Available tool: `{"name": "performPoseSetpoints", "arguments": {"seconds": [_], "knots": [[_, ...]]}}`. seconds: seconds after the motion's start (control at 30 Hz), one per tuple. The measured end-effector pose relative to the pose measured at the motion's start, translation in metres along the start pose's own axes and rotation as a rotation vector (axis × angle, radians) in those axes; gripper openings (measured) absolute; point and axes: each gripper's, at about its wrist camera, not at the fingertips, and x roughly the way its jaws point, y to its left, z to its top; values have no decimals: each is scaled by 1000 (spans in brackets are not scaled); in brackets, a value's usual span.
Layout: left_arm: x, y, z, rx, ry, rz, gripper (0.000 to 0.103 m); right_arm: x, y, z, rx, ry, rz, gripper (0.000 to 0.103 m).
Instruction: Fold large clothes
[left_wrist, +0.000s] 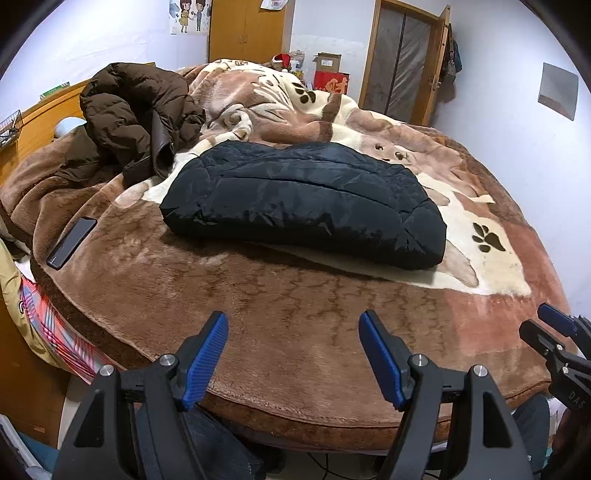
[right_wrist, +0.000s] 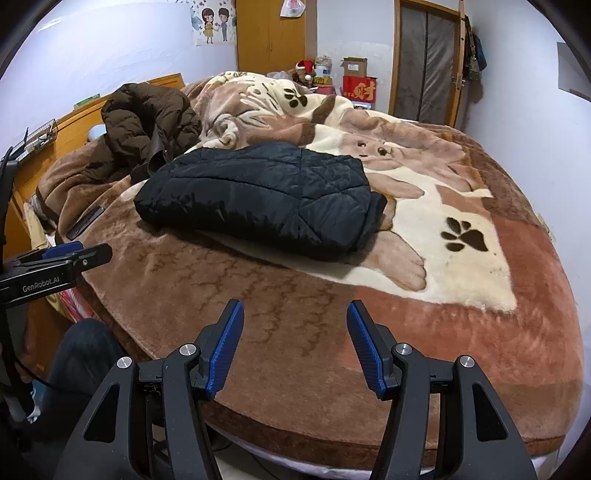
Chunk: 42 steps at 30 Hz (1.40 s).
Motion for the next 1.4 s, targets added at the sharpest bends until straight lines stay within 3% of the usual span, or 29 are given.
{"name": "performPoseSetpoints", "arguments": {"seconds": [1.4], "knots": [[11, -1, -2, 0, 21, 38, 75, 15, 8, -3, -9, 41, 19, 59]]}}
